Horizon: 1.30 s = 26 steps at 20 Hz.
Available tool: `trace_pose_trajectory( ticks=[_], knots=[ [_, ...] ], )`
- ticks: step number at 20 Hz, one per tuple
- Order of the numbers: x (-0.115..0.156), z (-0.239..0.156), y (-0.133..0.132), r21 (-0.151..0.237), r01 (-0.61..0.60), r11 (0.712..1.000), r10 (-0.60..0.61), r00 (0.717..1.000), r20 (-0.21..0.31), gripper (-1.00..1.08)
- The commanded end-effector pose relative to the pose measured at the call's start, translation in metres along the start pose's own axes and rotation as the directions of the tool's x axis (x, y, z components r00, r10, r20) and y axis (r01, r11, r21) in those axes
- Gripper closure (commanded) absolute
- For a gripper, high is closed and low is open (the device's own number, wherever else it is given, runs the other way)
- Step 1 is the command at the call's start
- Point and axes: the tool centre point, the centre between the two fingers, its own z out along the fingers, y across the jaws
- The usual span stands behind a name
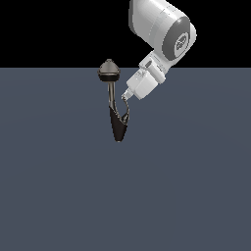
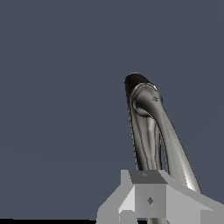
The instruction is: Turn on the faucet by rotating a designated handle.
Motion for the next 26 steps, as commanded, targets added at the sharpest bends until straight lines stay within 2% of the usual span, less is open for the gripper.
trace_pose_trajectory(
  ticks=[1,6,8,23,25,26],
  knots=[
    [-0.004,0.0,0.008,-0.004,0.001,1.0,-0.001,1.0,0.002,1.08],
    [-0.008,0.0,0.022,-0.004,0.0,1.0,0.0,1.0,0.003,1.08],
    [-0.003,-0.002,0.016,0.007,-0.003,1.0,0.003,1.0,-0.003,1.08],
    [0.015,0.0,0.07,-0.003,0.0,1.0,0.0,1.0,0.002,1.08],
    [0.004,-0.003,0.06,0.006,0.019,1.0,-0.019,1.0,0.0,1.08],
    [0.011,-0.003,0.063,0.005,0.017,1.0,-0.017,1.0,0.0,1.08]
  ],
)
